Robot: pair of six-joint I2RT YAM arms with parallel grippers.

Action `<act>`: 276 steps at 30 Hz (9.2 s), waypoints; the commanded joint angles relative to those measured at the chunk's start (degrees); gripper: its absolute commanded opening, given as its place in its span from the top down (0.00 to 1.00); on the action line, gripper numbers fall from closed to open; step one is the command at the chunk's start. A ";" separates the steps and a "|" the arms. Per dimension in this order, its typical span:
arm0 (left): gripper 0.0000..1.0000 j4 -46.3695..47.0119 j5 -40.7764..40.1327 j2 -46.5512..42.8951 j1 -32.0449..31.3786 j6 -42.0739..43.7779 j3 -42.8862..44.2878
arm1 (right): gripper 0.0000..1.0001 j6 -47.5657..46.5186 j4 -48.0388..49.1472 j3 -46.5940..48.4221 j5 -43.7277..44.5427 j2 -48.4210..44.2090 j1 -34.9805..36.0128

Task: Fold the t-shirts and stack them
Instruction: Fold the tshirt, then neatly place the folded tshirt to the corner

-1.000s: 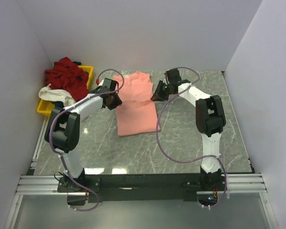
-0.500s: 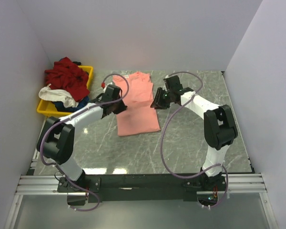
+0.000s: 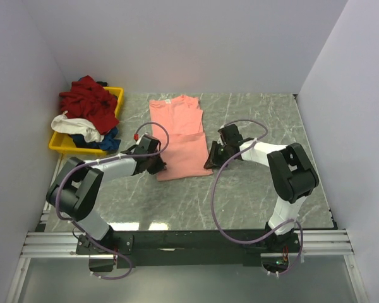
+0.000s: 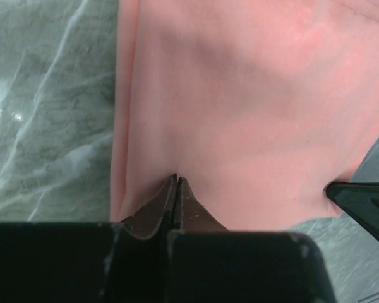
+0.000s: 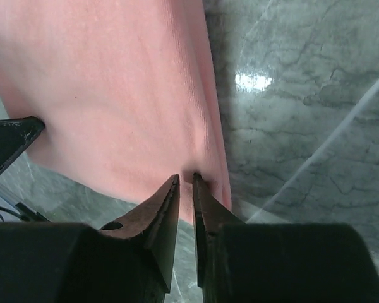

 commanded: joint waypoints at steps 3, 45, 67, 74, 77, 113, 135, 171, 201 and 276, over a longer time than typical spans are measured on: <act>0.97 0.36 -0.35 -4.24 -0.05 0.41 -1.19 | 0.78 -1.02 -0.18 -2.06 2.57 -5.39 -0.64; 0.55 5.71 2.64 -17.61 1.44 -5.56 -20.35 | 0.58 2.94 10.01 -14.19 3.89 -9.18 -0.37; 0.99 4.24 2.02 -21.81 -3.48 -8.19 -23.16 | 1.00 4.78 13.61 -22.53 0.20 -17.78 -0.37; 0.99 -5.08 -0.17 -40.68 -8.66 -11.79 -29.23 | 1.00 6.80 13.01 -36.83 -1.91 -33.50 0.33; 0.99 -8.95 0.61 -48.50 -12.09 -12.67 -30.72 | 1.00 8.73 10.56 -42.39 -1.30 -43.43 1.47; 1.00 -14.16 6.85 -24.04 3.98 6.83 10.39 | 1.00 -0.22 -13.46 6.36 4.25 -29.59 -1.76; 0.35 -9.76 17.22 27.76 21.30 12.46 49.43 | 0.54 -4.88 -24.35 66.59 -5.34 31.96 -12.59; 0.99 1.94 14.24 14.04 8.12 5.25 15.85 | 0.68 8.12 -10.12 62.72 -15.44 39.17 -11.97; 0.96 -5.89 14.68 -1.95 8.12 8.33 19.37 | 0.34 -12.62 -19.17 41.09 7.05 24.04 -5.65; 0.99 -7.82 23.56 -19.97 4.78 10.44 10.94 | 0.15 17.98 -36.92 -19.04 35.98 -55.77 -64.71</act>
